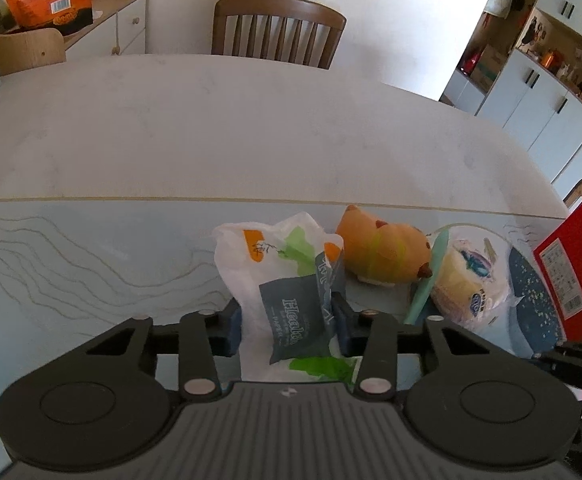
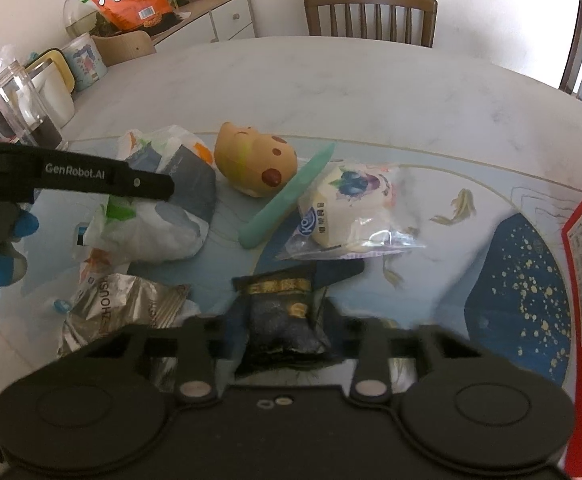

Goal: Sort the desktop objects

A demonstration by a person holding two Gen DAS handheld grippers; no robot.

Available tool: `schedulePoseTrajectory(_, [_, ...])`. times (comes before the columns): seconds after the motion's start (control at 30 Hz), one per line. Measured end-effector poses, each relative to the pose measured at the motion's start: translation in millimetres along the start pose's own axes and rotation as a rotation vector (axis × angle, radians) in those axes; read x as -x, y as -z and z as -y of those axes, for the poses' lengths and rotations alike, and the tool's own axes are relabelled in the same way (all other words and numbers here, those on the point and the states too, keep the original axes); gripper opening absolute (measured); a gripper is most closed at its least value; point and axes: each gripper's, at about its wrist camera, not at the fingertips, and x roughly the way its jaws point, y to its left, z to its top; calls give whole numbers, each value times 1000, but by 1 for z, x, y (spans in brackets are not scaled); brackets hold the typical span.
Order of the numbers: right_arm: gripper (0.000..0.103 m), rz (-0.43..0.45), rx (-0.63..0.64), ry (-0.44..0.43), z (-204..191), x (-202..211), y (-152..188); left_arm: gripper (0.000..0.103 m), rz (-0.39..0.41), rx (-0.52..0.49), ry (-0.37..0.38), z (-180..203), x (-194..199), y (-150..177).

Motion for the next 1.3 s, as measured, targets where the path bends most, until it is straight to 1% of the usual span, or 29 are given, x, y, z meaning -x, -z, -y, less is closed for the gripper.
schedulePoseTrajectory(0.2, [33, 0, -7, 20, 3, 8, 5, 35, 5, 31, 21, -1, 7, -2])
schedulePoseTrajectory(0.63, [33, 46, -27, 36, 4, 37, 9, 35, 29, 41, 54, 8, 34, -3])
schedulePoseTrajectory(0.93, [33, 86, -40, 37, 1, 61, 8, 35, 42, 34, 77, 18, 59, 0])
schedulePoseTrajectory(1.03, [33, 97, -47, 39, 0, 69, 10, 35, 39, 30, 75, 23, 66, 3])
schedulePoseTrajectory(1.1, [33, 103, -52, 39, 0, 73, 11, 35, 37, 29, 86, 25, 71, 5])
schedulePoseTrajectory(1.3, [33, 121, -53, 40, -2, 90, 13, 35, 43, 5, 103, 36, 88, 10])
